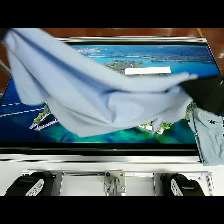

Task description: Fold the shirts.

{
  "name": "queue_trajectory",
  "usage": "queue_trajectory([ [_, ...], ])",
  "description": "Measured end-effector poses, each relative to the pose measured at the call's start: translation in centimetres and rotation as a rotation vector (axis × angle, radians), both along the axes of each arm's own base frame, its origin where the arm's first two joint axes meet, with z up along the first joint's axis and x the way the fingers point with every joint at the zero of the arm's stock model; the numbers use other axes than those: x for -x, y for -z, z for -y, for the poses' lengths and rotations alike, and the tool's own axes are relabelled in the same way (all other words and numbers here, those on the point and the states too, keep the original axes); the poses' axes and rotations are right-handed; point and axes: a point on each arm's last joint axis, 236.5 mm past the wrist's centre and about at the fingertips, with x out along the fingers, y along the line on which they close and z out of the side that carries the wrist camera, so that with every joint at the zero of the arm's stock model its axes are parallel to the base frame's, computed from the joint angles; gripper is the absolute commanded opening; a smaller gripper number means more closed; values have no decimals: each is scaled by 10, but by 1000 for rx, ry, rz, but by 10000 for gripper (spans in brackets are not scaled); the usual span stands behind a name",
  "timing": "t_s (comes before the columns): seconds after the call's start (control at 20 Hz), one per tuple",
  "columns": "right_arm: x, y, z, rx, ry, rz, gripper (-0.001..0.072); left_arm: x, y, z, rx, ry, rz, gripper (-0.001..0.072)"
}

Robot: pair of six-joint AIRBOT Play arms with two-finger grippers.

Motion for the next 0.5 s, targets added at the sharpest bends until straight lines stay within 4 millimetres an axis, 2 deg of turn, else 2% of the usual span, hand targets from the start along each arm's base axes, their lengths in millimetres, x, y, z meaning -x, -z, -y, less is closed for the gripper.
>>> queue_trajectory([
  [0.1, 21, 31, 9, 69, 3, -156, 60, 2, 37, -6, -92, -15, -105, 36],
  [0.2, 38, 55, 17, 100, 22, -283, 60, 7, 65, -12, -149, -27, -190, 36],
  [0.4, 56, 98, 19, 94, 28, -486, 60, 16, 97, -18, -190, -39, -306, 37],
  [0.5, 59, 128, 24, 106, 48, -584, 60, 14, 106, -19, -192, -43, -341, 36],
])
